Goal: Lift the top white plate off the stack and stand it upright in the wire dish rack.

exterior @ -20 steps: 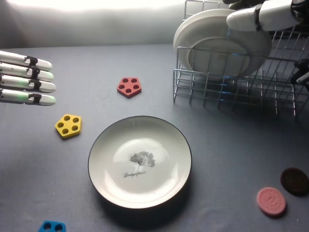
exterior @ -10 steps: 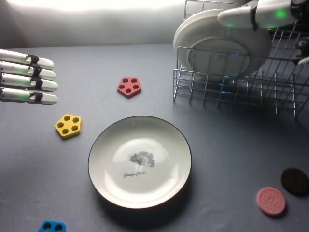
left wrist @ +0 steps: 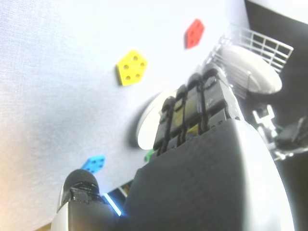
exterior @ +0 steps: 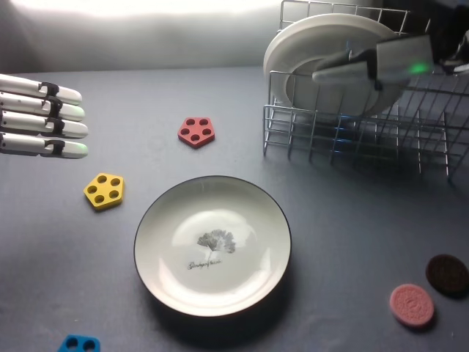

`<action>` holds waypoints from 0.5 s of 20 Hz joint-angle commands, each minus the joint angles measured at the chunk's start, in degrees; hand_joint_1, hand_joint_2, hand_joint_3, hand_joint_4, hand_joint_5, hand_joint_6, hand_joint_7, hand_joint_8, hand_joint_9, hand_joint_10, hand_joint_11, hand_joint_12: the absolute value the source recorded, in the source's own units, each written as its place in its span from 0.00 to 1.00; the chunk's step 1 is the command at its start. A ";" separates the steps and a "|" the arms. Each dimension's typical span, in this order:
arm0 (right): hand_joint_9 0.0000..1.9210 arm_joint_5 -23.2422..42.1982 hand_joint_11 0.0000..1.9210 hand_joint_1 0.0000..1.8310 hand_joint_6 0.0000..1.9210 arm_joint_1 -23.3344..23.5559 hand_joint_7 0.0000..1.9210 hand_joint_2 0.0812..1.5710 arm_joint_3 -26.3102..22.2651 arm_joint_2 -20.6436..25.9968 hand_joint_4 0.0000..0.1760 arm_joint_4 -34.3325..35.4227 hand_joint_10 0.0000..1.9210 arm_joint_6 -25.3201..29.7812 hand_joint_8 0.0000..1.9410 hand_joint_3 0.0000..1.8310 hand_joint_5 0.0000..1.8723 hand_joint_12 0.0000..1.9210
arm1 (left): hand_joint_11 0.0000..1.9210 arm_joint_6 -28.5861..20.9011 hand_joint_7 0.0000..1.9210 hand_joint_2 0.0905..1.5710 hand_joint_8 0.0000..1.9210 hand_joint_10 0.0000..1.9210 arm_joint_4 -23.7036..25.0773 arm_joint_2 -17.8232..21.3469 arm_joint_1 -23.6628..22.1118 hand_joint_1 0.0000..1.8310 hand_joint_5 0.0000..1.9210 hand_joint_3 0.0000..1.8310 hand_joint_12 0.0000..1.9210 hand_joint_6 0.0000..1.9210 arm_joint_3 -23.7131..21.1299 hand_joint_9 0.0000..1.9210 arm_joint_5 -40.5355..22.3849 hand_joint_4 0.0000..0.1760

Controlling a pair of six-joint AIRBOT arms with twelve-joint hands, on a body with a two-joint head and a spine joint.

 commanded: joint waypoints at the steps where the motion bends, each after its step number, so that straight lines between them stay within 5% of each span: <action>1: 0.18 7.52 0.30 0.45 0.00 0.25 0.16 0.57 -0.17 1.16 0.79 1.68 0.00 -1.54 0.00 0.00 0.11 0.00 | 0.00 -0.32 0.00 0.56 0.00 0.00 -4.81 0.27 -1.23 0.00 0.00 0.00 0.00 0.00 0.10 0.00 -3.65 0.00; 10: 0.13 10.53 0.22 0.42 0.00 -2.92 0.11 0.56 -4.42 3.66 0.77 -8.85 0.00 -7.85 0.00 0.00 0.10 0.00 | 0.00 1.09 0.00 0.56 0.00 0.00 -7.48 0.43 -1.20 0.00 0.00 0.00 0.00 0.00 -1.15 0.00 -4.71 0.00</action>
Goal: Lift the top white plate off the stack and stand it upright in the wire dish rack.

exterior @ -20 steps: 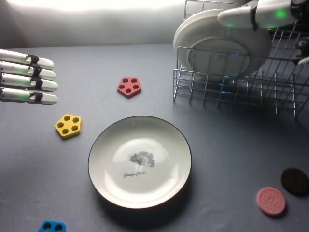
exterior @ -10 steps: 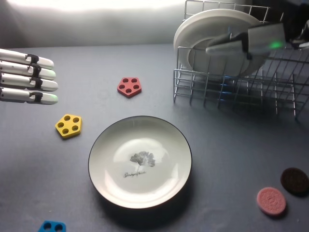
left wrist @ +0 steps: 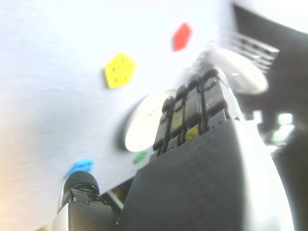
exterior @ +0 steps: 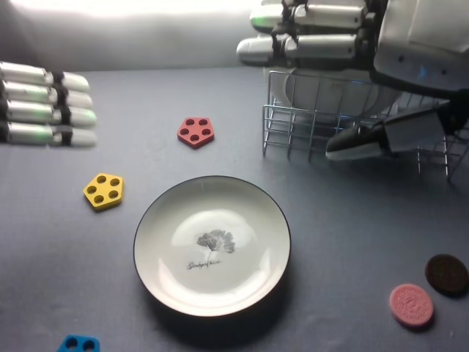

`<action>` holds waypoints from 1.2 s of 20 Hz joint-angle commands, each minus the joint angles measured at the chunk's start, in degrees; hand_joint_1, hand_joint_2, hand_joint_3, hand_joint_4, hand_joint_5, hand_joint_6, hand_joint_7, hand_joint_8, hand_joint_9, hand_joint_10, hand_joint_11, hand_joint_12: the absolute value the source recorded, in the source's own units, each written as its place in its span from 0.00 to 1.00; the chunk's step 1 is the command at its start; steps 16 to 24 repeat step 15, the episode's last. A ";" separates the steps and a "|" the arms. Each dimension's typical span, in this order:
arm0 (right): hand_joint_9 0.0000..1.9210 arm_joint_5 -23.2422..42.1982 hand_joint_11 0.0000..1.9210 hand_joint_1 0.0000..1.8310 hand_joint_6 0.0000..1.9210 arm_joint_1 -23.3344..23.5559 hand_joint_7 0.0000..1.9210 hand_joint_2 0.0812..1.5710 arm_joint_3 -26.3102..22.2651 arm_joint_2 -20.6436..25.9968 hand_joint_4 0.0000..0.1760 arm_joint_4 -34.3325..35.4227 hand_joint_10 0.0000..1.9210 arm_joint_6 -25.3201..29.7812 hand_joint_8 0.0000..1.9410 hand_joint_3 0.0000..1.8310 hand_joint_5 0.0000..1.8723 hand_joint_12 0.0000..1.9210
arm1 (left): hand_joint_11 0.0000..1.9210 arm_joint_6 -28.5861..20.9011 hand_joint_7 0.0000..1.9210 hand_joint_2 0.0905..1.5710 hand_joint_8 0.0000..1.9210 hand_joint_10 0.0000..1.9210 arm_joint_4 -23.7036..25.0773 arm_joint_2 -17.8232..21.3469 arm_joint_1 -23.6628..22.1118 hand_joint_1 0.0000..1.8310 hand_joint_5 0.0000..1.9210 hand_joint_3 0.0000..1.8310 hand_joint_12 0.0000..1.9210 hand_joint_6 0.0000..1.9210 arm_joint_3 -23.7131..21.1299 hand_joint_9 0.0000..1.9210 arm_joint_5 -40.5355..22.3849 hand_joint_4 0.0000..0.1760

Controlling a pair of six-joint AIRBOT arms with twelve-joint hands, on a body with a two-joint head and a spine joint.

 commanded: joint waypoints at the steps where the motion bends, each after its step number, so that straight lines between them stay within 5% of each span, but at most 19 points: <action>1: 0.14 6.44 0.23 0.42 0.00 0.35 0.11 0.55 -0.25 0.99 0.77 3.31 0.00 -0.26 0.00 0.00 0.11 0.01 | 0.00 0.40 0.00 0.56 0.00 0.00 -5.03 0.35 -1.11 0.00 0.00 0.00 0.00 0.00 -0.08 0.00 -3.46 0.00; 8: 0.11 6.86 0.17 0.42 0.00 0.30 0.06 0.55 -4.64 3.42 0.79 -2.30 0.00 -0.22 0.00 0.00 0.06 0.00 | 0.00 1.69 0.01 0.56 0.00 0.00 -8.31 0.59 -1.12 0.00 0.00 0.00 0.00 0.00 -2.43 0.01 -2.47 0.00; 12: 0.08 4.81 0.14 0.39 0.00 0.31 0.05 0.58 -7.26 4.99 0.67 -3.19 0.00 -0.19 0.00 0.01 0.04 0.00 | 0.01 2.05 0.00 0.56 0.00 0.00 -9.79 0.62 -1.08 0.00 0.00 0.00 0.00 0.00 -2.21 0.01 -2.42 0.00; 24: 0.08 4.75 0.15 0.41 0.00 0.30 0.06 0.57 -8.43 6.02 0.71 -3.95 0.00 -0.18 0.00 0.00 0.07 0.01 | 0.00 2.05 0.00 0.56 0.00 0.00 -9.82 0.57 -1.03 0.00 0.00 0.00 0.00 0.00 -2.19 0.00 -3.69 0.00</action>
